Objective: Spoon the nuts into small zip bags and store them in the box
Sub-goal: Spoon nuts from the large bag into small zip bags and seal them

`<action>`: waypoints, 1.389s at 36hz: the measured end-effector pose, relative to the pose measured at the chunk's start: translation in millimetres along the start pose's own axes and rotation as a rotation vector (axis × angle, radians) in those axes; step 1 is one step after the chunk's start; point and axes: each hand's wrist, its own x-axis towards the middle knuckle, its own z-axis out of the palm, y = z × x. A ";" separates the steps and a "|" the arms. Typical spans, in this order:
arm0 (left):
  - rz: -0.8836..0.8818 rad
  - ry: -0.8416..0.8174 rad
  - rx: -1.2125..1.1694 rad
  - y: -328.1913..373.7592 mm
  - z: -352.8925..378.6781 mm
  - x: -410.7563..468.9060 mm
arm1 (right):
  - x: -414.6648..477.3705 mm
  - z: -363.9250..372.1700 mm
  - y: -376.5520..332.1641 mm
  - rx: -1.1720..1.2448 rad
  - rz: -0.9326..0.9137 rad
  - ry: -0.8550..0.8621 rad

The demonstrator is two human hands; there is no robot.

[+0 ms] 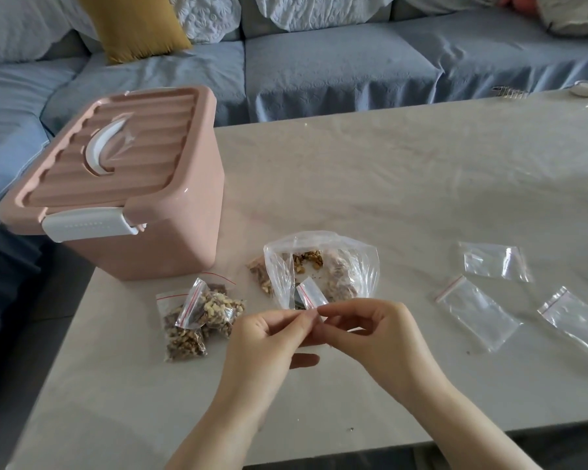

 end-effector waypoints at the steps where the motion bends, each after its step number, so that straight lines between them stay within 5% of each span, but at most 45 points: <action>1: 0.000 -0.003 0.002 -0.2 -0.5 -0.4 | 0.1 -0.6 0.3 -0.004 0.004 -0.002; 8: 0.062 -0.031 0.108 -0.5 -3.3 -0.5 | -1.4 -2.1 -2.5 -0.049 -0.017 -0.017; 19: 0.354 -0.093 0.589 -2.6 -7.4 8.9 | 3.0 -5.2 -3.1 -0.102 0.092 -0.022; 27: 0.181 -0.178 0.135 13.3 3.8 15.9 | 15.3 -9.7 -13.0 0.485 0.312 -0.129; 33: 0.012 -0.172 -0.106 11.8 6.5 14.9 | 18.7 -9.7 -11.1 0.488 0.296 -0.130; 36: 0.089 -0.018 0.150 6.7 5.1 16.3 | 17.9 -8.7 -4.4 0.065 0.130 -0.014; 39: 0.257 0.162 0.823 5.5 1.1 16.0 | 14.2 -12.3 -1.5 -0.362 -0.093 0.143; 43: 0.318 0.231 1.290 9.3 4.2 15.1 | 13.9 -9.7 2.7 -0.537 -0.164 0.167; 47: 0.563 0.192 0.993 3.3 1.7 18.6 | 16.4 -10.5 4.7 -0.278 -0.047 0.167; 50: 0.651 -0.094 0.754 -1.9 -8.9 21.8 | 14.4 -14.6 1.4 -0.098 -0.027 0.099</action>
